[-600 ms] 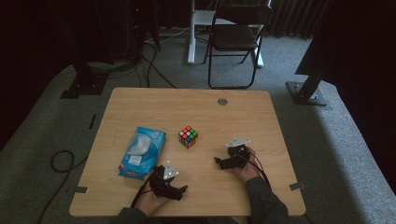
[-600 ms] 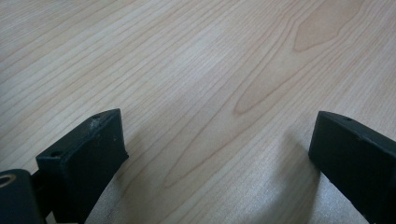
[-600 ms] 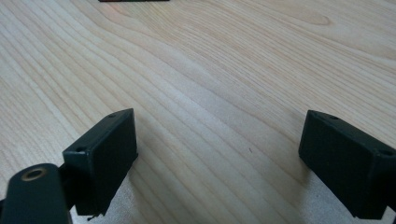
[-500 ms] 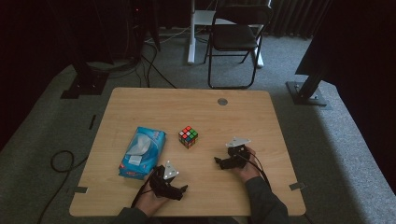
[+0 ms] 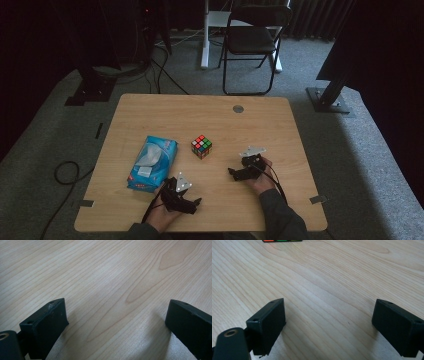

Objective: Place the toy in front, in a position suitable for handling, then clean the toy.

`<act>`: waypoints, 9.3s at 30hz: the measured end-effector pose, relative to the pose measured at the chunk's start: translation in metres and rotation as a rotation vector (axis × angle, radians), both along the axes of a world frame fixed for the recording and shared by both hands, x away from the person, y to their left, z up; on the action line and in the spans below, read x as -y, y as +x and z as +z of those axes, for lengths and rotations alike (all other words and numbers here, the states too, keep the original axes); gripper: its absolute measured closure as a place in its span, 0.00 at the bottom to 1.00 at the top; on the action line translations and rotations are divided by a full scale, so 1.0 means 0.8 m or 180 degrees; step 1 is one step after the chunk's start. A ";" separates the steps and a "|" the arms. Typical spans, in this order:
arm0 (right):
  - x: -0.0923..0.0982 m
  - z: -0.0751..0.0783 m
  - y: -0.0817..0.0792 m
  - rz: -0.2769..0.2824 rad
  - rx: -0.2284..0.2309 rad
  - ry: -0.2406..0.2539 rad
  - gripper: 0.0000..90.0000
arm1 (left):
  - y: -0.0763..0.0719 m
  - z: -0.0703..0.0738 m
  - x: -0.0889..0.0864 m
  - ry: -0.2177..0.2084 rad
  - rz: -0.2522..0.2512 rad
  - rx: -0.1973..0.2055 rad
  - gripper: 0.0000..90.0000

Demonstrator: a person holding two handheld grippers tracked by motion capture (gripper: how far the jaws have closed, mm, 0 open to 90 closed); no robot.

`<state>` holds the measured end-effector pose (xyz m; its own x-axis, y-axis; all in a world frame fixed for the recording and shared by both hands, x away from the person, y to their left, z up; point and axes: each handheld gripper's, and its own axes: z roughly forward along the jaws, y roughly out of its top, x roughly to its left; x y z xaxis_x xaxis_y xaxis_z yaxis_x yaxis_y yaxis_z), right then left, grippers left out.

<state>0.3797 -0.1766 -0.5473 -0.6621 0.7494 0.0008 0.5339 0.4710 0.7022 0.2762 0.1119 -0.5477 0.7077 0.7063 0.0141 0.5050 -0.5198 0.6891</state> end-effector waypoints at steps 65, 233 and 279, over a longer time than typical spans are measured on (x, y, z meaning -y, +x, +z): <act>-0.091 0.019 0.023 0.0818 0.0178 0.0174 0.38 | -0.003 0.000 -0.001 -0.0009 -0.0018 0.0001 0.05; -0.066 -0.001 0.004 0.0666 0.0035 0.0190 0.23 | 0.071 0.190 -0.132 0.0187 0.0601 0.0461 0.98; -0.068 -0.001 0.002 0.0666 0.0063 0.0150 0.23 | 0.097 0.239 -0.107 -0.0199 0.0461 0.0671 0.98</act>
